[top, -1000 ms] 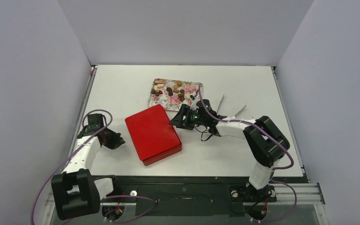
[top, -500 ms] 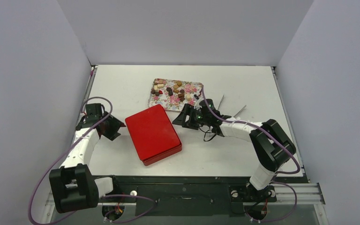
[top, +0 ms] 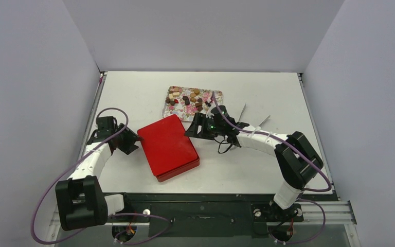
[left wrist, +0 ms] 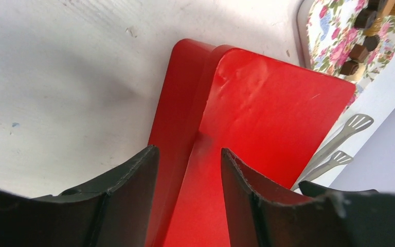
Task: Pack the chocolate
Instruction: Close the box lid on the packing box.
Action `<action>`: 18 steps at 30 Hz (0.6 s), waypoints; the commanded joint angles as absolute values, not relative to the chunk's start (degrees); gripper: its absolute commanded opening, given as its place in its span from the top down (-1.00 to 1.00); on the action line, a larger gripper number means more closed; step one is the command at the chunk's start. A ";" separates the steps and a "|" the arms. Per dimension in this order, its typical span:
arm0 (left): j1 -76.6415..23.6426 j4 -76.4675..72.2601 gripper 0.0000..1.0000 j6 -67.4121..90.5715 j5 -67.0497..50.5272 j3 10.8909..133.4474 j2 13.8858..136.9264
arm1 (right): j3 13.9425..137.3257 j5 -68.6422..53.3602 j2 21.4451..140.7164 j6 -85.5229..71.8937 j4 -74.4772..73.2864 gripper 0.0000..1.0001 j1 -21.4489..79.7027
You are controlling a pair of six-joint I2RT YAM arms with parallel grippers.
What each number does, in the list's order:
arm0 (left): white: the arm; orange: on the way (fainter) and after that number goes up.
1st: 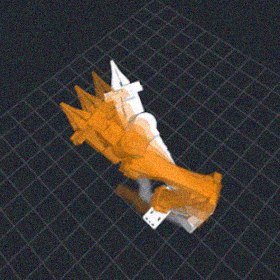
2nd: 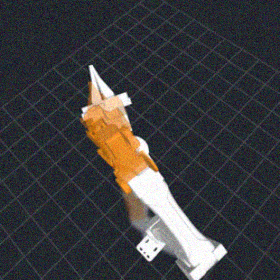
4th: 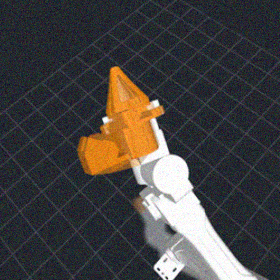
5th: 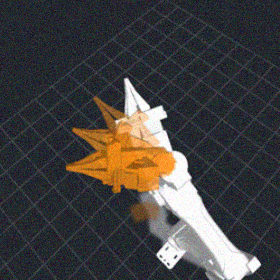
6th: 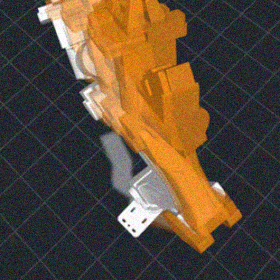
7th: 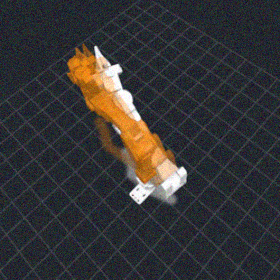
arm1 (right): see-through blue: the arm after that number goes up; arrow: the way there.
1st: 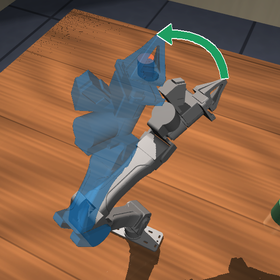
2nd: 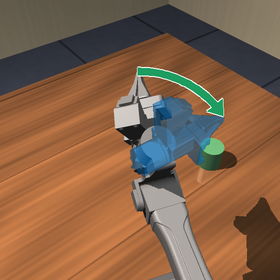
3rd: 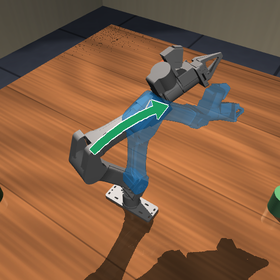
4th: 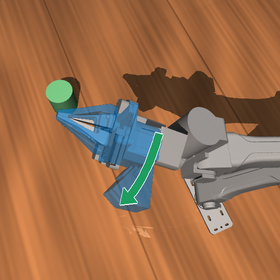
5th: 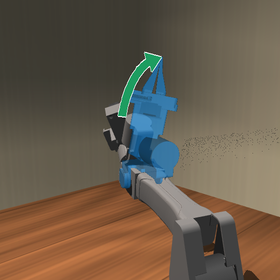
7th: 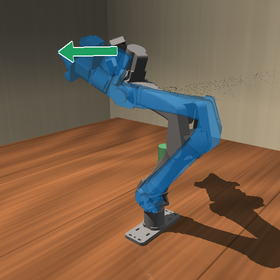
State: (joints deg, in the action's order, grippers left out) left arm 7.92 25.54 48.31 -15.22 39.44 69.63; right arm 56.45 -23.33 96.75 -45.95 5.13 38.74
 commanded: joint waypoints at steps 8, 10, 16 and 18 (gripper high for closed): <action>7.53 21.32 0.31 46.89 -16.25 37.29 72.27 | 60.31 -20.40 95.39 -43.84 3.05 -0.34 41.61; 7.50 21.18 0.36 46.96 -16.15 37.19 72.70 | 60.09 -20.34 95.20 -43.76 2.95 -0.34 41.85; 7.48 20.94 0.47 47.01 -15.76 36.84 74.15 | 59.62 -20.71 94.96 -43.76 3.00 -0.33 42.38; 7.47 21.03 0.51 47.14 -15.55 36.75 74.52 | 59.71 -20.92 94.72 -43.83 2.95 -0.33 42.48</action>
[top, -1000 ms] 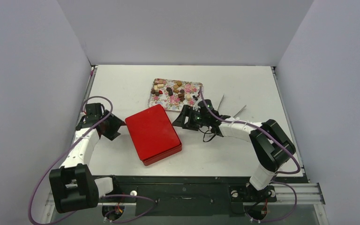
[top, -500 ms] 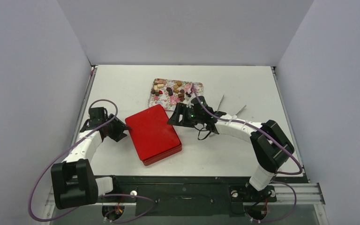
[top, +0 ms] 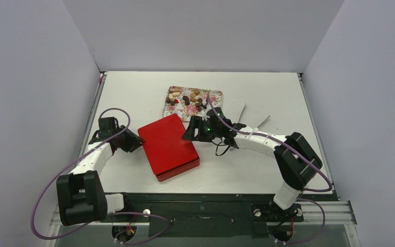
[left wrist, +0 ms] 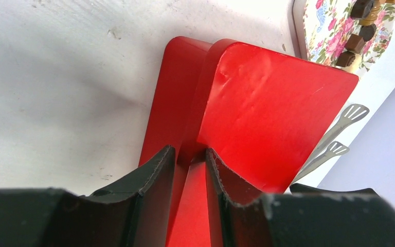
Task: Pack the chocolate
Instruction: Close the box lid on the packing box.
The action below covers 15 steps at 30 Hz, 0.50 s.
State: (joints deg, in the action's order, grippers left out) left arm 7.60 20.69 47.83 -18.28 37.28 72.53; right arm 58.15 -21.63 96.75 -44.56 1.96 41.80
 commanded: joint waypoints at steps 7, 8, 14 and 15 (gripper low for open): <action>7.52 22.91 0.56 46.55 -13.42 37.74 75.03 | 59.75 -21.23 93.78 -43.74 2.20 -0.33 43.19; 7.48 23.19 0.56 46.48 -13.08 38.31 74.87 | 59.76 -21.34 93.87 -43.70 2.13 -0.33 43.37; 7.47 27.44 0.47 44.49 -9.97 41.56 73.72 | 60.22 -21.37 94.38 -43.51 1.56 -0.33 44.14; 7.47 27.78 0.46 44.08 -9.39 42.12 73.69 | 60.49 -21.34 94.39 -43.51 1.40 -0.33 44.17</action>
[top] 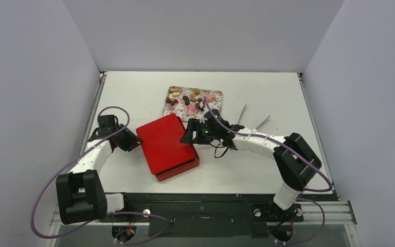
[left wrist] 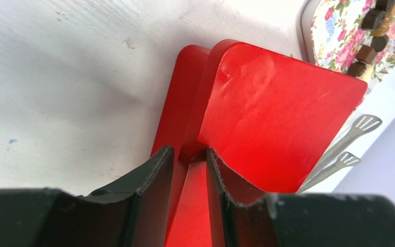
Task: Pack the chocolate
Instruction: Close the box lid on the packing box, then pick up the box lid from the center of the board.
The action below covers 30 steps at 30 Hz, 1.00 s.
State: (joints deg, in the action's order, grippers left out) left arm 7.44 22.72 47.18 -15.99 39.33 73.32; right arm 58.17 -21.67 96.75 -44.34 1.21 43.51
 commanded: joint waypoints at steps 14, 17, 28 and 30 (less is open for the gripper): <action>7.43 26.50 0.44 43.29 -10.70 41.92 75.33 | 62.19 -21.91 95.43 -43.01 0.29 -0.33 45.48; 7.41 26.39 0.44 43.24 -10.79 41.85 75.62 | 63.16 -21.27 96.21 -42.49 0.18 -0.33 46.40; 7.34 26.26 0.45 43.27 -10.16 41.73 76.66 | 65.04 -15.93 97.60 -40.22 -6.08 -0.33 46.76; 7.38 26.43 0.45 43.07 -9.71 41.88 77.17 | 65.58 -15.61 97.61 -39.91 -6.58 -0.33 46.76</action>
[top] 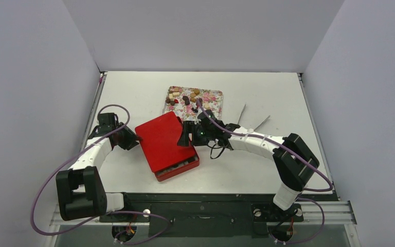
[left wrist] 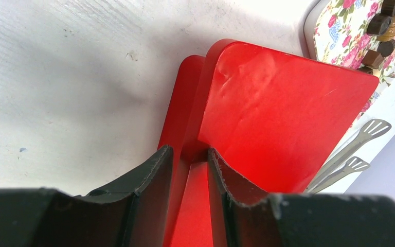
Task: Pack the chocolate
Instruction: Pick up the box lid from the center of the board.
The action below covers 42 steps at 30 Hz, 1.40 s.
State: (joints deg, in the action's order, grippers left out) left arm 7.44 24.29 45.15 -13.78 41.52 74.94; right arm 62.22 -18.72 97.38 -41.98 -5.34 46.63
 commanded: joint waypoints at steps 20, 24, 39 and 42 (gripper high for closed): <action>7.48 27.47 0.45 41.47 -8.10 45.15 81.55 | 67.57 -16.30 100.08 -39.25 -7.20 -0.33 46.75; 7.61 27.68 0.45 41.14 -7.56 45.97 82.33 | 67.28 -15.73 99.33 -39.13 -7.77 -0.33 46.70; 8.26 28.32 0.45 39.95 -6.78 48.33 84.95 | 67.01 -12.56 97.39 -38.32 -11.30 -0.33 47.30; 8.41 28.47 0.45 39.95 -6.81 48.69 85.43 | 66.61 -12.24 96.91 -38.39 -11.56 -0.34 47.40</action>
State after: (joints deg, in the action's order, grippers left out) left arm 7.73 24.97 42.59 -13.28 48.75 82.85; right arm 66.02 -15.20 99.83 -39.48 -9.10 47.07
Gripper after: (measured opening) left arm 0.279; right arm 0.667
